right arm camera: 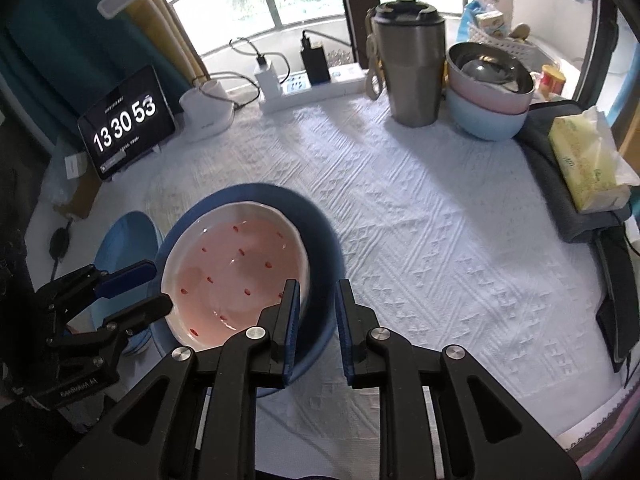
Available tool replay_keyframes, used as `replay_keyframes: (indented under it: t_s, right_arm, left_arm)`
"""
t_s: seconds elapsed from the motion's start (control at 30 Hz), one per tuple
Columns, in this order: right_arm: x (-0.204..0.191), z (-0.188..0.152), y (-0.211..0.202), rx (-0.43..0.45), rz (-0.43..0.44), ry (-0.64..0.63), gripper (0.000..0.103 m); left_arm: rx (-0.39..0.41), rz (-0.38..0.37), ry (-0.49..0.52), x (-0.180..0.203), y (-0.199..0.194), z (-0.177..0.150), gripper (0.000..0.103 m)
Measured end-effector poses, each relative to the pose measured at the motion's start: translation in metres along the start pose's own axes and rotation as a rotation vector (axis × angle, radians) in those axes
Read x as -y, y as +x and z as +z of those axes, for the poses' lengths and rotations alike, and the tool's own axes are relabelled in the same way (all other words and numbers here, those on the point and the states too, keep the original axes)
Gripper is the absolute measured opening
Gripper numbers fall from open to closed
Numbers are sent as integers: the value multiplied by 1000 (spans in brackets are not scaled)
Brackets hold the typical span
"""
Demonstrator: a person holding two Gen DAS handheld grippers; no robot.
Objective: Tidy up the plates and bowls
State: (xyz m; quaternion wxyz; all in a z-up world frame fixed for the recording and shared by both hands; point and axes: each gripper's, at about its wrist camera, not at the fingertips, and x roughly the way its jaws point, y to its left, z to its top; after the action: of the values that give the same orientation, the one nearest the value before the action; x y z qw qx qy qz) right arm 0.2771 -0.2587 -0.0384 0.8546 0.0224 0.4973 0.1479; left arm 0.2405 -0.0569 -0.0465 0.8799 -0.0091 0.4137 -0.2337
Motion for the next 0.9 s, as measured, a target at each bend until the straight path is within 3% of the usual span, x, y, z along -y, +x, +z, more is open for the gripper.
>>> replay_keyframes:
  t_s: [0.3,0.5,0.6,0.77,0.9]
  right_arm:
    - [21,-8,-14,44,7,37,21]
    - [30,-13,-20,83,21,42,30]
    - [31,-18,-21,122,36,45,41]
    - [30,-28,-13,180,65,46,41]
    - [27,-35,-7,222,35,40,41]
  left_arm:
    - [27,23,-60,-15,-9,1,43]
    - [42,49,-135,-32,-9,-2,44]
    - [44,68,-160,-37,-7,-5,44]
    - [24,91,-169,-41,0,-13,45]
    - [18,90,-166,-41,4,-16,45]
